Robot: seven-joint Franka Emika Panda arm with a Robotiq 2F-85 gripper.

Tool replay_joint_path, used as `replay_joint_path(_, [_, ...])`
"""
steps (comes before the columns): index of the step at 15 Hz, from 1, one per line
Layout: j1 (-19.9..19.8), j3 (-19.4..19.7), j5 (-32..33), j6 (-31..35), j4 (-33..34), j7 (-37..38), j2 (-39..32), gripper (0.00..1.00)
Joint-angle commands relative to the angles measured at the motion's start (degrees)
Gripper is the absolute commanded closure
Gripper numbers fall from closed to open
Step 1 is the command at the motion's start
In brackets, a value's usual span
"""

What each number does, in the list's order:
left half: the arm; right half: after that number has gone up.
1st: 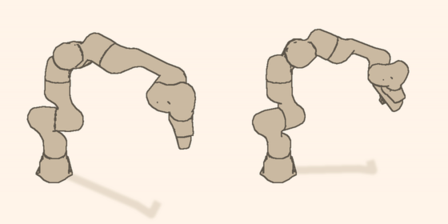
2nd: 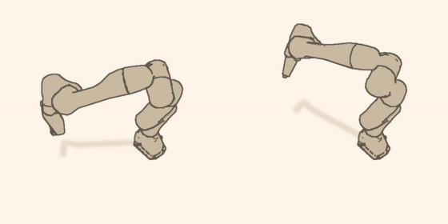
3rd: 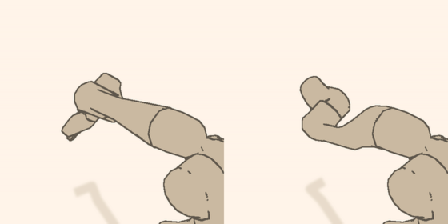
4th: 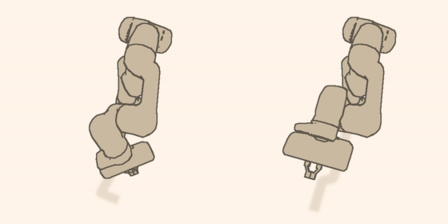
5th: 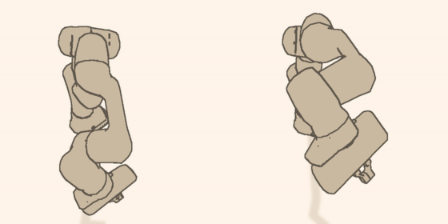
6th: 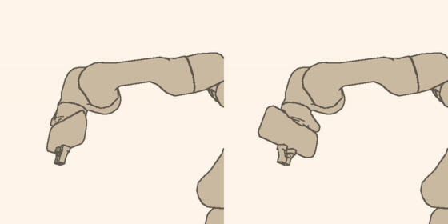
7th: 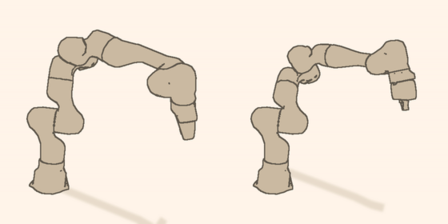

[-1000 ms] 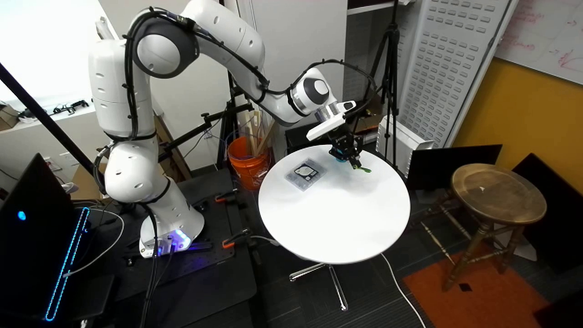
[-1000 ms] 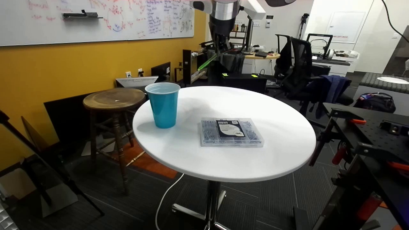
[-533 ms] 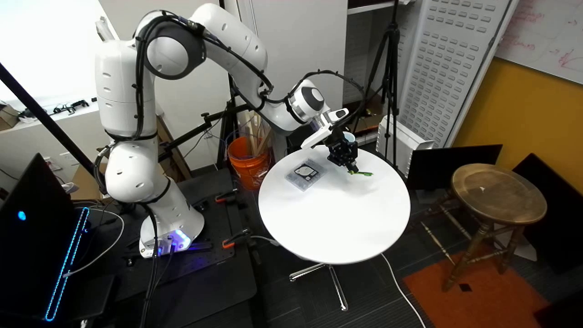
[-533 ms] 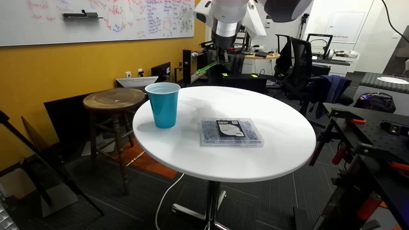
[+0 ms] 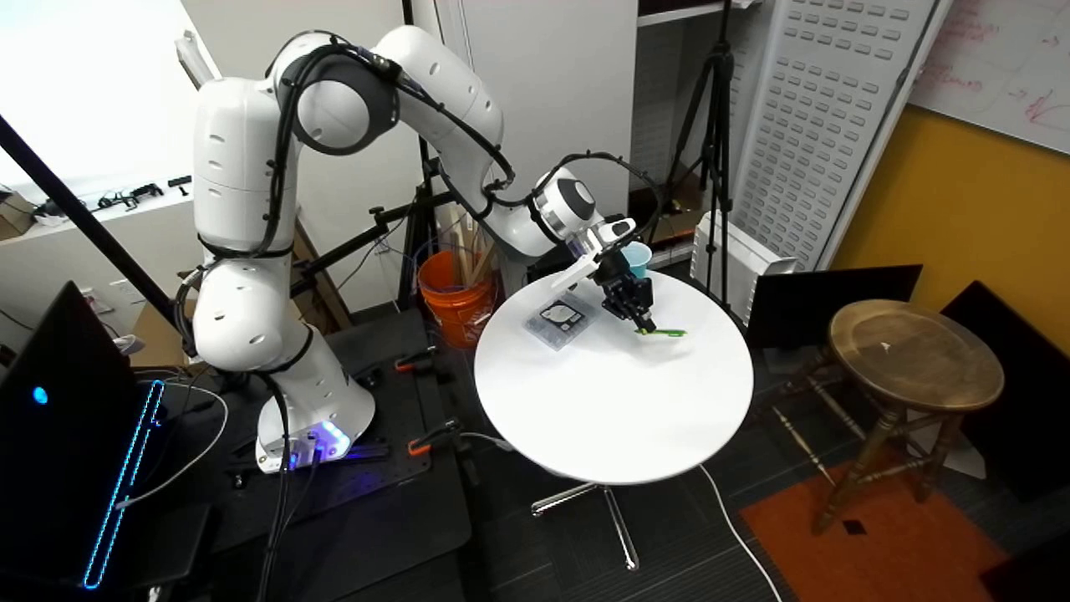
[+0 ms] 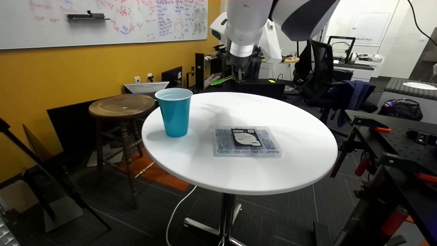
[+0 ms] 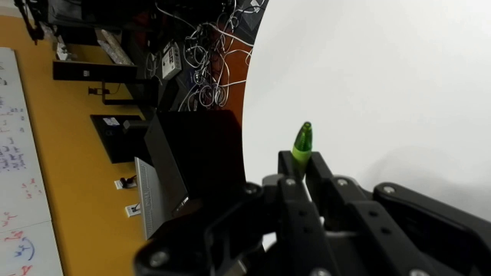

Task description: Take the pen out of the cup and put it on the table

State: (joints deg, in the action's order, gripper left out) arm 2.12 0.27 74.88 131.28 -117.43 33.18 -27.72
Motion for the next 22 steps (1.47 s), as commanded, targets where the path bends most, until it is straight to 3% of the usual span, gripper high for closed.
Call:
replay_joint_path(1, [0.3,0.6,2.9,0.7,1.8,4.4,-2.0,0.97])
replay_joint_path(4, [0.1,0.4,3.8,1.1,2.5,5.8,-3.0,0.97])
replay_joint_path(5, [0.0,0.3,4.1,1.2,2.7,6.0,-3.3,0.7])
replay_joint_path(14, [0.0,0.1,4.5,1.8,3.2,6.4,-3.2,0.02])
replay_joint_path(22, [-0.8,-0.9,2.8,5.5,0.3,2.6,1.8,0.0])
